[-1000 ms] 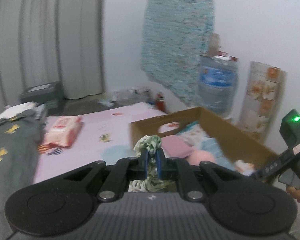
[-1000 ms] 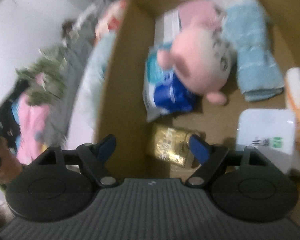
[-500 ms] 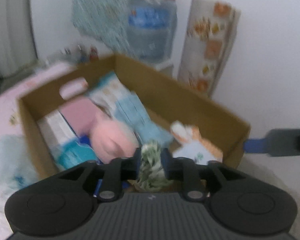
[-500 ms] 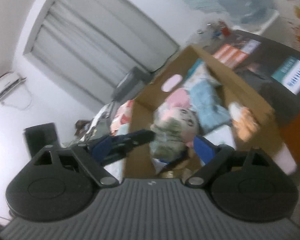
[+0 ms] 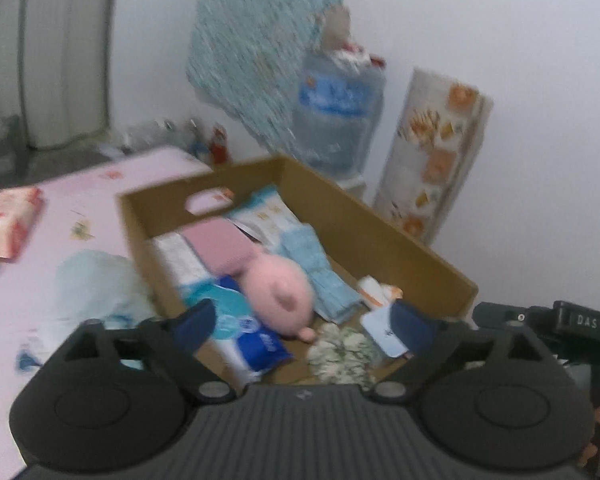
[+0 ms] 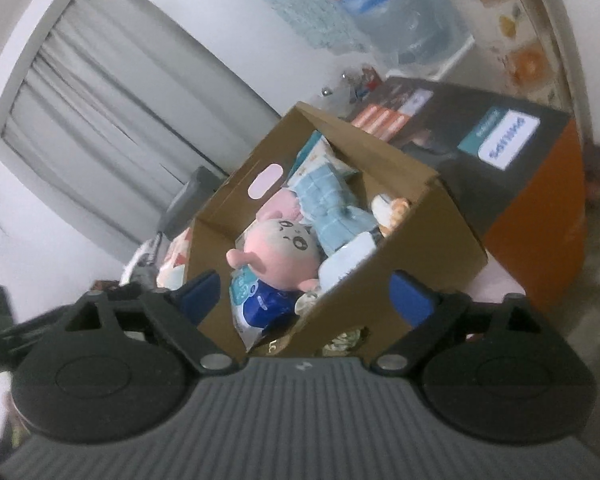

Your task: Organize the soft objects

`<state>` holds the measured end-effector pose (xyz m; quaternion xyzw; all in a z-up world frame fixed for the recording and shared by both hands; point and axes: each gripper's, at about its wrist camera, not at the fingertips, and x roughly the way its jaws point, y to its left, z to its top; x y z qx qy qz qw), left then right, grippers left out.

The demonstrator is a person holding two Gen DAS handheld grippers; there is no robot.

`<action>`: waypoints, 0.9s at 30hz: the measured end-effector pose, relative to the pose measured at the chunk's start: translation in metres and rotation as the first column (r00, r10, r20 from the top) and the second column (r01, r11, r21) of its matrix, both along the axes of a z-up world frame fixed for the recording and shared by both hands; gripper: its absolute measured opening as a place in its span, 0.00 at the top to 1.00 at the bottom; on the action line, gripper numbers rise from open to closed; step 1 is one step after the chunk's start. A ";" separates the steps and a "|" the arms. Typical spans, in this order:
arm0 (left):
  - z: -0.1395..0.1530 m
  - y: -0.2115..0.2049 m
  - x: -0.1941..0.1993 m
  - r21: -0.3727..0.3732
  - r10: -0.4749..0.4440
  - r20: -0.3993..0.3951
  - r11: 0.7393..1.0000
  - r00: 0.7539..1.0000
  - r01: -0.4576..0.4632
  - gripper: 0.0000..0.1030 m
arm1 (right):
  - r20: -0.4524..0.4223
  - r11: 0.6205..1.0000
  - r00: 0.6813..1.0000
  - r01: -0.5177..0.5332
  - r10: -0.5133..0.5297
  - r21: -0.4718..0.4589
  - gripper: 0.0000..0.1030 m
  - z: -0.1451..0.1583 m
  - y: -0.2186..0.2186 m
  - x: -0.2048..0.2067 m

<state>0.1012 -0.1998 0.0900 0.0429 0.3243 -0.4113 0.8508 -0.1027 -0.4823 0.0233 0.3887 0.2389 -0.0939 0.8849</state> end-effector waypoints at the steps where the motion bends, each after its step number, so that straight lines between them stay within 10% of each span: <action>1: 0.005 0.011 -0.003 -0.009 0.018 0.021 1.000 1.000 -0.018 0.00 | 0.002 0.999 1.000 0.001 0.000 -0.036 0.01 0.007 0.008 0.001; 11: -0.002 0.090 -0.025 0.140 0.334 0.089 0.929 0.938 -0.344 0.00 | 0.001 0.919 1.000 0.013 -0.014 -0.393 0.01 0.059 0.093 0.024; 18: -0.038 0.121 -0.025 0.229 0.472 -0.001 0.858 0.882 -0.459 0.00 | -0.017 0.770 0.997 0.050 -0.079 -0.637 0.01 0.064 0.156 0.038; 27: -0.039 0.136 -0.031 0.230 0.540 -0.035 0.823 0.841 -0.519 0.00 | -0.230 0.773 0.967 -0.225 0.105 -0.593 0.01 0.052 0.194 0.062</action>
